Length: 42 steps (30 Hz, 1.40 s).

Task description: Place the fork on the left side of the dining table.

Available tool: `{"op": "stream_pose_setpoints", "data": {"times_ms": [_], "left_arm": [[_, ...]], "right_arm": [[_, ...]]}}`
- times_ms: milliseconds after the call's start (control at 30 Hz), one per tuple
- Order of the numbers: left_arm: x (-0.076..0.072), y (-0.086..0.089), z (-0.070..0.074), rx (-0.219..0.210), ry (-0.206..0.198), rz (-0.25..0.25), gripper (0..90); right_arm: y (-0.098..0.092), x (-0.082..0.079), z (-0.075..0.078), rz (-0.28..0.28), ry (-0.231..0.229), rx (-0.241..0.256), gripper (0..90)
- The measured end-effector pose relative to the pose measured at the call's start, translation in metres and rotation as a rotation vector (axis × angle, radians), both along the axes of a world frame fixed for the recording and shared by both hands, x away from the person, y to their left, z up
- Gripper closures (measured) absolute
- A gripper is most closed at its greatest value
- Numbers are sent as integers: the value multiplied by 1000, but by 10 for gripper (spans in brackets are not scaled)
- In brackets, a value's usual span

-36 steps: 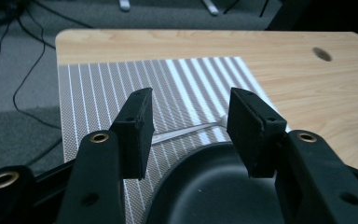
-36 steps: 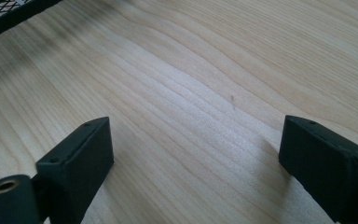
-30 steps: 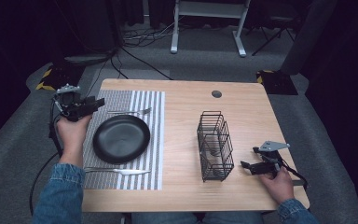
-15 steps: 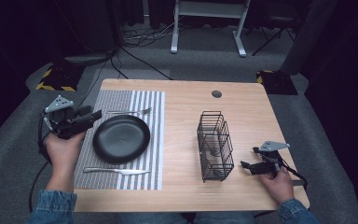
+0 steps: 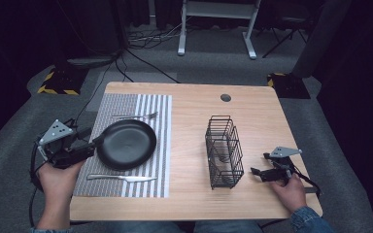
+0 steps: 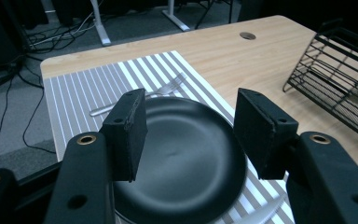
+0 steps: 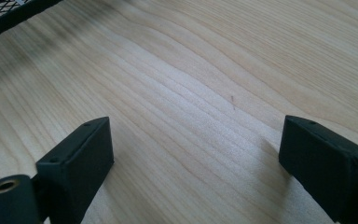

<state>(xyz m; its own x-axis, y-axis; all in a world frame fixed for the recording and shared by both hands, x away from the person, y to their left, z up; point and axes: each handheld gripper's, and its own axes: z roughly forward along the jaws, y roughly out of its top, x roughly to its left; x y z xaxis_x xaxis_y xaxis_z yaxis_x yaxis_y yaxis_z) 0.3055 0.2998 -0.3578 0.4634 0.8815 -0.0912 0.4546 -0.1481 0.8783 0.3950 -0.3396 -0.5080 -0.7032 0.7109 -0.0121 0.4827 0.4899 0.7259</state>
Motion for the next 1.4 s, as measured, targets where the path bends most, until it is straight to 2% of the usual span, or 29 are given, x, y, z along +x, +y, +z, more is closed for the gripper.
{"op": "stream_pose_setpoints", "data": {"times_ms": [300, 400, 600, 633, 667, 733, 833, 900, 1233, 1400], "left_arm": [[-29, -3, -15, 27, 12, -10, 439], [-39, -6, -20, 51, 7, -10, 432], [-58, -7, -37, 14, -19, -11, 408], [-60, -8, -41, 12, -3, -21, 406], [-60, -8, -43, 28, 15, -32, 400], [-66, -9, -49, 63, 6, -22, 392], [-71, -9, -59, 48, 21, -38, 390], [-72, -8, -67, 59, 33, -35, 390], [-83, -2, -97, 25, 68, -36, 390], [-84, 3, -112, -15, 97, -33, 391]], "right_arm": [[0, 0, 0, 0, 0, 0, 100], [0, 0, 0, 0, 0, 1, 100], [0, 0, 0, 0, 1, 2, 100], [0, 0, 0, 1, 0, 1, 100], [0, 0, 0, 0, 0, 1, 100], [0, 0, 0, 0, 0, 2, 100], [0, 0, 0, 0, 0, 2, 100], [0, 0, 0, 0, 1, 2, 100], [0, 0, 0, 1, 0, 1, 100], [0, 0, 0, 0, 0, 1, 100]]}}
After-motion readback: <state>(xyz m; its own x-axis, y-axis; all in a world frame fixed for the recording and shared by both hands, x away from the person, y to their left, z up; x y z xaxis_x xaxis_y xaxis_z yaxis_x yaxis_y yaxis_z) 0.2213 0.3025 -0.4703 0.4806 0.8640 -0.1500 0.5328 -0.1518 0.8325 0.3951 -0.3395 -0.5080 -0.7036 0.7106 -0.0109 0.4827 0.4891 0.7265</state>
